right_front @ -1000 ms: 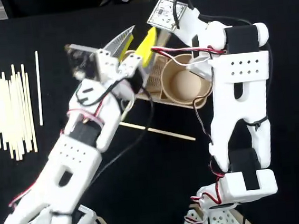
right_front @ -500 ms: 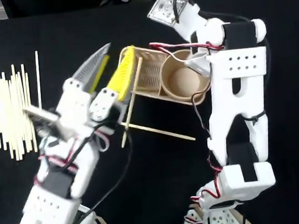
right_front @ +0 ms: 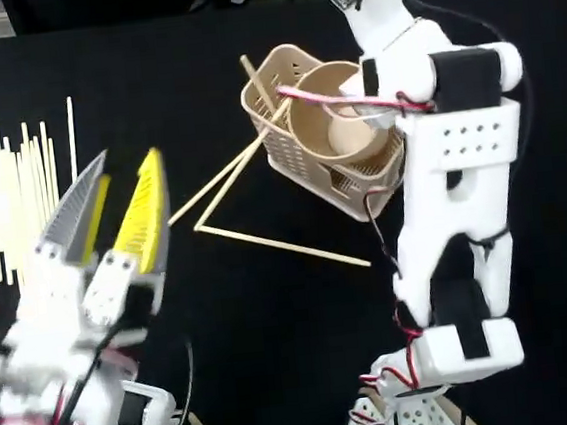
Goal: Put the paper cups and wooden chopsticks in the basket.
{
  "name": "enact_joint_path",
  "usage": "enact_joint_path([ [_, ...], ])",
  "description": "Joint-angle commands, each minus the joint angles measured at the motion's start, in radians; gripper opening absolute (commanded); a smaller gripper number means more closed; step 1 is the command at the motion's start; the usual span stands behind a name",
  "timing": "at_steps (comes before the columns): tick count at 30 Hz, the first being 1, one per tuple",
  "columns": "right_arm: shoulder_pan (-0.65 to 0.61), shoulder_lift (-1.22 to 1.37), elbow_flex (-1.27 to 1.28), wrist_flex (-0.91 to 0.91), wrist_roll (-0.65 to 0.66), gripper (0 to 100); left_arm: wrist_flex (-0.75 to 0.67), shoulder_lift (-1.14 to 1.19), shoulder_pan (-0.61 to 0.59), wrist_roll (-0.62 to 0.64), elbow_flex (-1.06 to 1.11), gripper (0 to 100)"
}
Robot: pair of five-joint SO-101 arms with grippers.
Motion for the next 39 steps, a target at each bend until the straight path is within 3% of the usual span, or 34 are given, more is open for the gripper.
enact_joint_path([
  [1,0.002,-0.044,0.019,0.035,-0.04,1.2,0.048,-0.046,-0.007,-0.005,-0.053,16],
  [9,0.115,-0.022,-0.062,0.034,-0.025,2.2,0.051,-0.046,-0.005,-0.005,-0.012,16],
  [16,0.157,0.064,-0.067,0.034,0.015,16.8,0.051,-0.046,-0.005,0.031,0.013,16],
  [24,0.186,0.045,-0.134,0.034,0.011,17.1,0.052,-0.046,-0.002,0.038,0.041,16],
  [34,0.298,-0.062,-0.259,0.034,-0.08,16.9,-0.032,-0.044,0.193,0.029,0.251,15],
  [39,0.393,-0.081,-0.14,0.034,-0.068,16.9,-0.032,-0.044,0.203,-0.003,0.349,16],
])
